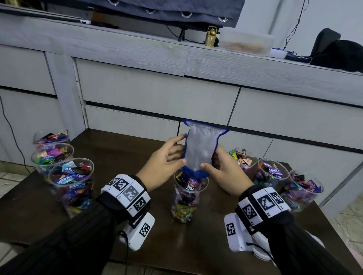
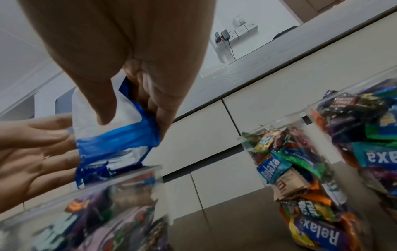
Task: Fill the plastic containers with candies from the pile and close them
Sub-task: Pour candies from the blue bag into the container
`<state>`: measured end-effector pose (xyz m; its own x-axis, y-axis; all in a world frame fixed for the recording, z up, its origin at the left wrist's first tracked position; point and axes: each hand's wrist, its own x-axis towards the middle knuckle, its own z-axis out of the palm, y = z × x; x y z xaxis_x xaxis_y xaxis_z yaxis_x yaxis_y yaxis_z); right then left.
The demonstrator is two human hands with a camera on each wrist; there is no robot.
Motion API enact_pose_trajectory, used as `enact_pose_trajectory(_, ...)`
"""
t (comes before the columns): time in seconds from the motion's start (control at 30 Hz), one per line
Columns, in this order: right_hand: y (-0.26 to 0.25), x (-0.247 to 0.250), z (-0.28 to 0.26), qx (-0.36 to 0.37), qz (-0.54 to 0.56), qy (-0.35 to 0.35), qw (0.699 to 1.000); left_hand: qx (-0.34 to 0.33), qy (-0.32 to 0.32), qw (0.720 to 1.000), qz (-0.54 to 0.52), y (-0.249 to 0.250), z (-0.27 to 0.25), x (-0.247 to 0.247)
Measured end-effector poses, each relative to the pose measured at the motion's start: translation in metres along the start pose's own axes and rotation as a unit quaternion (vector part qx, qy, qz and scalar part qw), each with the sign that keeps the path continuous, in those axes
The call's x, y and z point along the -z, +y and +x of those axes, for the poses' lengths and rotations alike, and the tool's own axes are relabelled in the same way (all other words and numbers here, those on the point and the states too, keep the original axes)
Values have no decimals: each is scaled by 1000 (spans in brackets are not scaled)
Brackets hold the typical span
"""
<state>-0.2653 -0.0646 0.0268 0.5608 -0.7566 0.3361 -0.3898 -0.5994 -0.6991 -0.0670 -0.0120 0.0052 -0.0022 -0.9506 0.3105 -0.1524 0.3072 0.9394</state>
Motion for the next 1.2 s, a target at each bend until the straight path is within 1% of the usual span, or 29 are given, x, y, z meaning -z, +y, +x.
enact_pose_trajectory(0.07, 0, 1, 1, -2, 7, -4, 1000, 11, 1, 999, 37, 3, 0, 0)
enact_pose_trajectory(0.2, -1, -11, 1, -9, -32, -25, 999, 17, -63, 992, 110, 6, -3, -6)
enact_pose_trajectory(0.23, 0, -13, 1, -10, -39, -26, 999, 18, -69, 990, 121, 7, -3, -7)
enact_pose_trajectory(0.3, -1, -11, 2, -12, -46, -14, 999, 13, -57, 989, 133, 7, -3, -5)
enact_pose_trajectory(0.4, -1, -4, 2, -6, -41, 9, 999, 12, -16, 991, 136, 6, -1, 2)
enact_pose_trajectory(0.47, -1, -2, 2, -5, -32, 8, 999, 14, -6, 990, 139, 5, 0, 5)
enact_pose_trajectory(0.53, -1, -1, 2, -10, -19, 7, 1000, 17, 2, 991, 130, 4, 2, 6)
enact_pose_trajectory(0.67, 1, 3, 1, -28, 14, 36, 999, 26, 53, 993, 99, -1, 6, 6)
enact_pose_trajectory(0.83, 1, 6, -4, -35, 22, 23, 999, 29, 39, 995, 85, -4, 5, 8)
enact_pose_trajectory(0.97, -7, 0, -1, -25, 15, 5, 1000, 23, 76, 991, 109, -3, 6, 13)
enact_pose_trajectory(1.03, -12, -1, 2, -13, 0, 23, 1000, 11, 93, 990, 106, 0, 6, 16)
enact_pose_trajectory(1.1, -17, 3, 6, -3, 0, 41, 999, -6, 93, 992, 81, 6, 5, 17)
enact_pose_trajectory(1.2, -19, 10, 10, 4, 8, 40, 999, -26, 91, 993, 75, 12, 5, 17)
